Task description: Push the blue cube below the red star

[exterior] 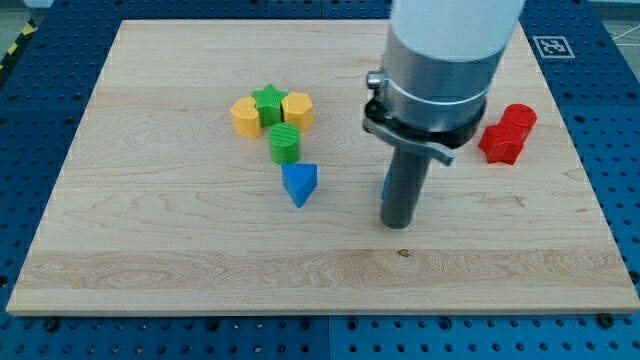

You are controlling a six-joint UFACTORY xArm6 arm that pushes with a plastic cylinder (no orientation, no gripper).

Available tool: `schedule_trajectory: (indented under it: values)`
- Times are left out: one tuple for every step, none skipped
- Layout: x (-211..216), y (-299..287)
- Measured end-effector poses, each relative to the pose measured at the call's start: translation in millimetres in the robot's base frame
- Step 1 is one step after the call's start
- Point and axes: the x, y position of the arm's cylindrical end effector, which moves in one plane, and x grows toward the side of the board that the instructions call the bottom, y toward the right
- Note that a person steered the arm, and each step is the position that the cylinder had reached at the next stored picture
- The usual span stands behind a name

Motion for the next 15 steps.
schedule_trajectory:
  values:
    - [0.9,-33.4]
    - [-12.8,-43.3]
    - [-23.3,-38.3]
    - [-18.3,-22.4]
    - [-15.5,-2.7]
    - [-15.5,29.0]
    - [-14.3,42.6]
    - [-10.5,34.8]
    - [1.8,-0.7]
    - [7.4,-27.7]
    - [-31.4,-20.3]
    - [-34.8,-20.2]
    - [-34.4,-19.3]
    - [-34.3,9.6]
    - [-34.3,35.6]
